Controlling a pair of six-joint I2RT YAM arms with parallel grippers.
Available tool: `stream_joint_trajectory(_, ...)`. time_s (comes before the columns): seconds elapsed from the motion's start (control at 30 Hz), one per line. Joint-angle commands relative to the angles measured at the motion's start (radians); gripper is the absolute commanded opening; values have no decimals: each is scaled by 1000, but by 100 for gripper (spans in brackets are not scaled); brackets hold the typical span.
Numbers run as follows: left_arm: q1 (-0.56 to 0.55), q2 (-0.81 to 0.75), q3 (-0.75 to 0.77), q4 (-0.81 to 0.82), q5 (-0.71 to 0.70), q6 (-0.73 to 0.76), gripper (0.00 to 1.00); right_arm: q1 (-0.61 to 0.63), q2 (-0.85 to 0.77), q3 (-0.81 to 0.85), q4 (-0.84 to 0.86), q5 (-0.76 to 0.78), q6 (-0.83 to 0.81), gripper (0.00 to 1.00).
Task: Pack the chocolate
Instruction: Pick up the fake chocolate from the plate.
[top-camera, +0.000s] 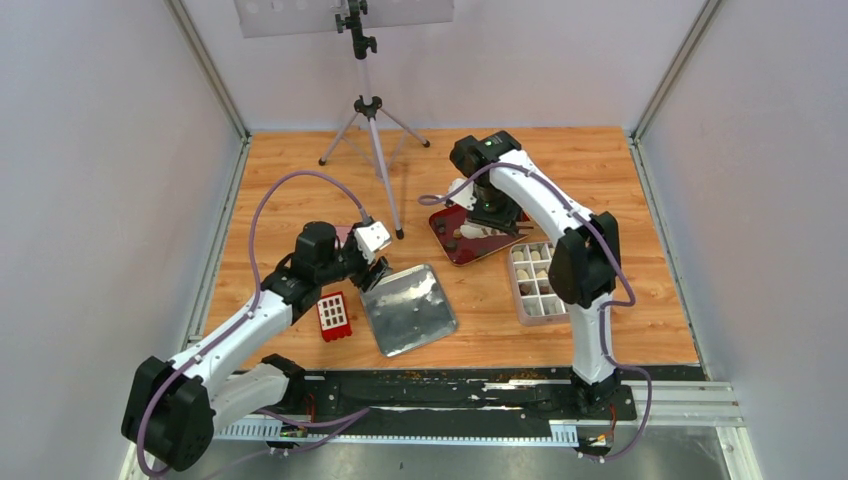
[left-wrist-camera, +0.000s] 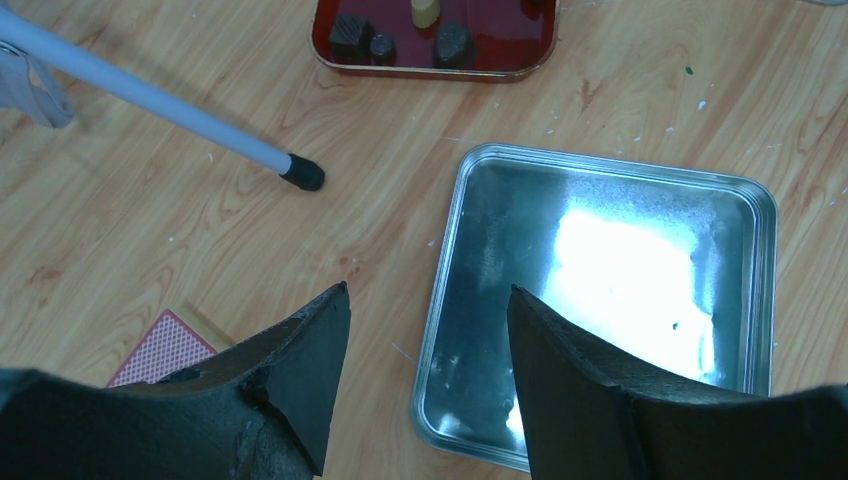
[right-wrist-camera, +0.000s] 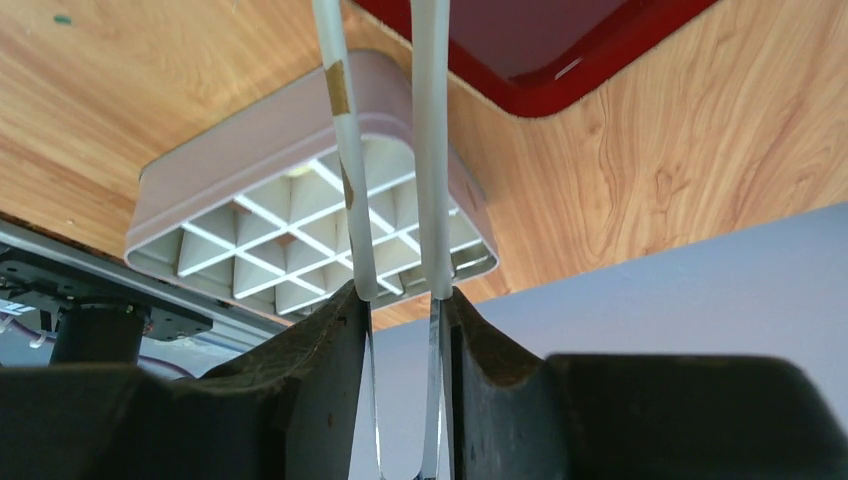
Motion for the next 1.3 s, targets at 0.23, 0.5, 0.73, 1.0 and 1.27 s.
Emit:
stream_joint_trajectory(0.23,16,-34,16,-45,-9,45,67,-16,156,164,46,-31,-75,35)
stream_joint_trajectory(0.5,25,-17,26,-41,-6,44,67,-21,205,162,66,-50,-78,36)
stream_joint_trajectory(0.73,26,-7,31,-36,-3,44,67,-21,251,174,80,-65,-78,34)
stream_joint_trajectory(1.0,27,-2,32,-39,-3,46,67,-22,234,180,68,-66,-75,12)
stream_joint_trajectory(1.27,27,4,25,-19,4,36,67,-23,132,184,30,-63,-51,9)
